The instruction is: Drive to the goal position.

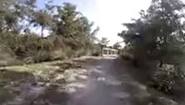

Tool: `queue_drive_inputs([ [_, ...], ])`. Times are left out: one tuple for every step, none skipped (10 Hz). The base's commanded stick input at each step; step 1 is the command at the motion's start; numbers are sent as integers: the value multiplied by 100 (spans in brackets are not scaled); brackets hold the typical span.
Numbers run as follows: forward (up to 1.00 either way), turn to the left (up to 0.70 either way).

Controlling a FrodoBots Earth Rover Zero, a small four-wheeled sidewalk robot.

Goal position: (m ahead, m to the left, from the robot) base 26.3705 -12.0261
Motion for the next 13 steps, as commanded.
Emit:
queue_drive_inputs([
  [70,0],
  [70,0],
  [70,0],
  [70,0],
  [70,0],
  [70,0],
  [70,0],
  [70,0],
  [70,0],
  [70,0],
  [70,0],
  [70,0],
  [70,0],
])
